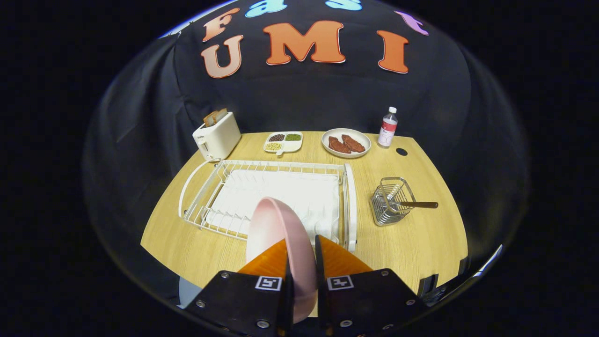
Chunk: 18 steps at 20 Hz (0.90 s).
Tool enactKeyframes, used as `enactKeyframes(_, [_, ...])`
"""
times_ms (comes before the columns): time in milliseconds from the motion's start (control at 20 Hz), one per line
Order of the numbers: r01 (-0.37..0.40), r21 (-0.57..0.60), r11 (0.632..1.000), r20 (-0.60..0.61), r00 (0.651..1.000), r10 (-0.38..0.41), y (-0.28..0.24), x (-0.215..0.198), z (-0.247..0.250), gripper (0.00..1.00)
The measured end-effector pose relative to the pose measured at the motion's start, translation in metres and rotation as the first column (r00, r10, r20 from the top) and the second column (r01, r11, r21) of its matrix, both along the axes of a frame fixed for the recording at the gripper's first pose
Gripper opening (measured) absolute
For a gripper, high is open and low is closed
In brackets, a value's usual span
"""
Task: Take the plate from the dish rack, then take the spoon from the basket and place it into the plate.
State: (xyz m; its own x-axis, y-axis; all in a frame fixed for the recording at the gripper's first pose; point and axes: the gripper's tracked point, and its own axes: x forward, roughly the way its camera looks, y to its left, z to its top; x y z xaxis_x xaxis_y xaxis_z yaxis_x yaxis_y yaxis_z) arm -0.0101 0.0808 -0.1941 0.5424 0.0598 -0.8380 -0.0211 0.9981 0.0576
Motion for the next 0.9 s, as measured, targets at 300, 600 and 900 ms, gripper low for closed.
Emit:
enactKeyframes(300, [-0.018, 0.019, 1.000, -0.017, 1.000, 0.018, -0.001, -0.033, -0.029, 0.21])
enactKeyframes(600, [0.027, 0.104, 0.994, -0.068, 0.997, -0.020, 0.000, -0.059, -0.066, 0.21])
enactKeyframes(900, [0.099, 0.207, 0.973, -0.113, 0.991, -0.077, 0.002, -0.067, -0.088, 0.22])
